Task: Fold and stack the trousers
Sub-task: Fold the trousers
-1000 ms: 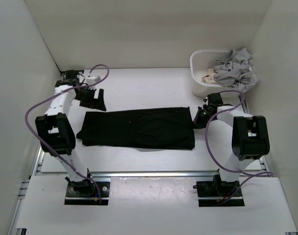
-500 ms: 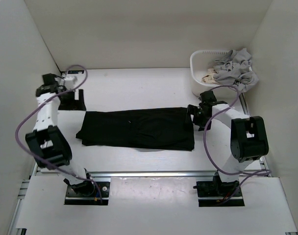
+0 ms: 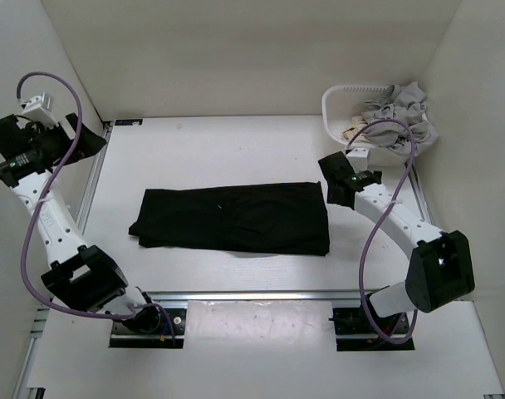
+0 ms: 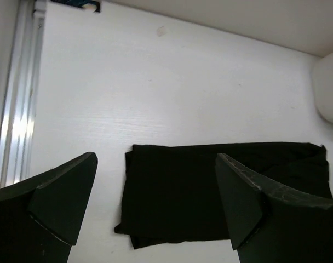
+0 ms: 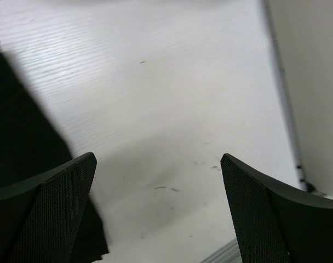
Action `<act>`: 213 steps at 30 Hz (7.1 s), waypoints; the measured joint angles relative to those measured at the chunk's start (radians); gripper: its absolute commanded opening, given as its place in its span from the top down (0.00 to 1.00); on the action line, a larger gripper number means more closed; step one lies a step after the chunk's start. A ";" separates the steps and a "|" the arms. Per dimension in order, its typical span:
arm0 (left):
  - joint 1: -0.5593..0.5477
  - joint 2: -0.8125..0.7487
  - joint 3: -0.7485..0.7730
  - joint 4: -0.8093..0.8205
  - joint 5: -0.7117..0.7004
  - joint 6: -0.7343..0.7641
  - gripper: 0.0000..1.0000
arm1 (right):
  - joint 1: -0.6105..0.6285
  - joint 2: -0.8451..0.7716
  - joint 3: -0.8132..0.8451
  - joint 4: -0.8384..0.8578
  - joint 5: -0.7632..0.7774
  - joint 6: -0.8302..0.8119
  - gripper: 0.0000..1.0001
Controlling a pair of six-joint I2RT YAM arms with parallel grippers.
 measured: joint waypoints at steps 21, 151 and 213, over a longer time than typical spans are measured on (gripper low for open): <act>-0.195 0.137 0.269 0.015 0.540 0.505 0.00 | 0.003 0.039 0.202 -0.256 0.316 0.051 0.01; -0.573 0.526 -0.057 0.086 -0.340 0.252 0.42 | 0.655 0.619 1.000 -0.081 -0.515 0.068 0.16; -0.864 0.502 -0.023 -0.436 -0.229 0.365 0.86 | 0.049 0.000 -0.279 0.384 -0.898 0.276 0.04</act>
